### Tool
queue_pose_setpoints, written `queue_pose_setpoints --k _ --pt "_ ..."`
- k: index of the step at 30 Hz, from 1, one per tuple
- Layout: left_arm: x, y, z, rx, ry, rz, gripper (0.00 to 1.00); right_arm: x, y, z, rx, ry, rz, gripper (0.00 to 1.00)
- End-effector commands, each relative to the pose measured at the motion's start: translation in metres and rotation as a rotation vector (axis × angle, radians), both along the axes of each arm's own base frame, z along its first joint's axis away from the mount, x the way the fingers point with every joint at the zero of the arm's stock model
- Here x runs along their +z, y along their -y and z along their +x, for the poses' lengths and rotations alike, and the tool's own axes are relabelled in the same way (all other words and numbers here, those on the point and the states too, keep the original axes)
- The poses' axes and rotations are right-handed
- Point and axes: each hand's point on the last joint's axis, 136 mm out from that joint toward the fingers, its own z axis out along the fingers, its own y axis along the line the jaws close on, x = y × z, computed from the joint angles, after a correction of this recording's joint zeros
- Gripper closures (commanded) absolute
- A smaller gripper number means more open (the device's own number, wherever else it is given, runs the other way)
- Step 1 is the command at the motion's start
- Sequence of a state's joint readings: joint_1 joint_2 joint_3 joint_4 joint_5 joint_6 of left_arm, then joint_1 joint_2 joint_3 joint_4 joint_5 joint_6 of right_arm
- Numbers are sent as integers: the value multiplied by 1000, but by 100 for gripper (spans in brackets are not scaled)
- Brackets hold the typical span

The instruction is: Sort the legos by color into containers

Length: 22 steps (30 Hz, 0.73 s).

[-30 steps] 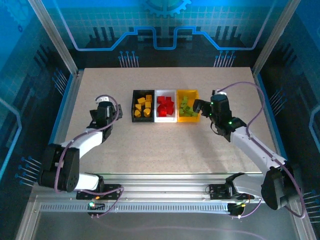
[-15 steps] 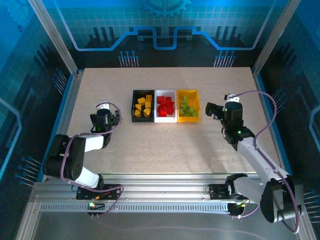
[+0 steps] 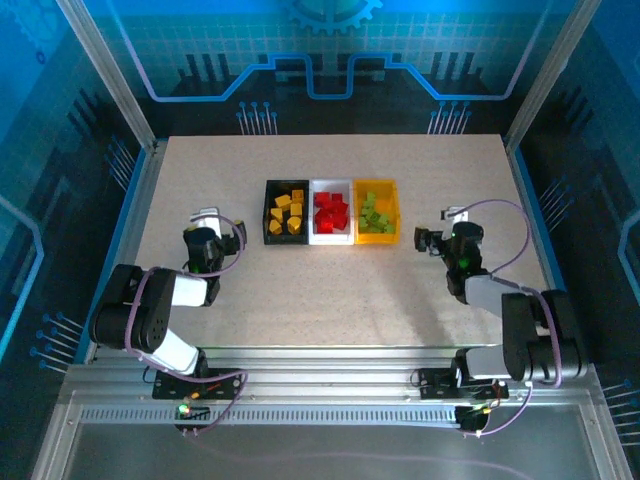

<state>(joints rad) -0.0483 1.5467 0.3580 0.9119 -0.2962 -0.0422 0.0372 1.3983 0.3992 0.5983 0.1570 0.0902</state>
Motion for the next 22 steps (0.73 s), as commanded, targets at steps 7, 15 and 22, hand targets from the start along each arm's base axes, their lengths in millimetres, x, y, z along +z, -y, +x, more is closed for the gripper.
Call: queue_pose_setpoints --k 7,15,22 --pt "10 1 6 -21 40 5 1 10 -11 21 38 92 -69 0" --pt "10 1 6 -22 40 6 1 10 -12 21 40 96 -67 0" --pt "9 1 6 -21 38 6 1 10 -11 21 38 98 -68 0"
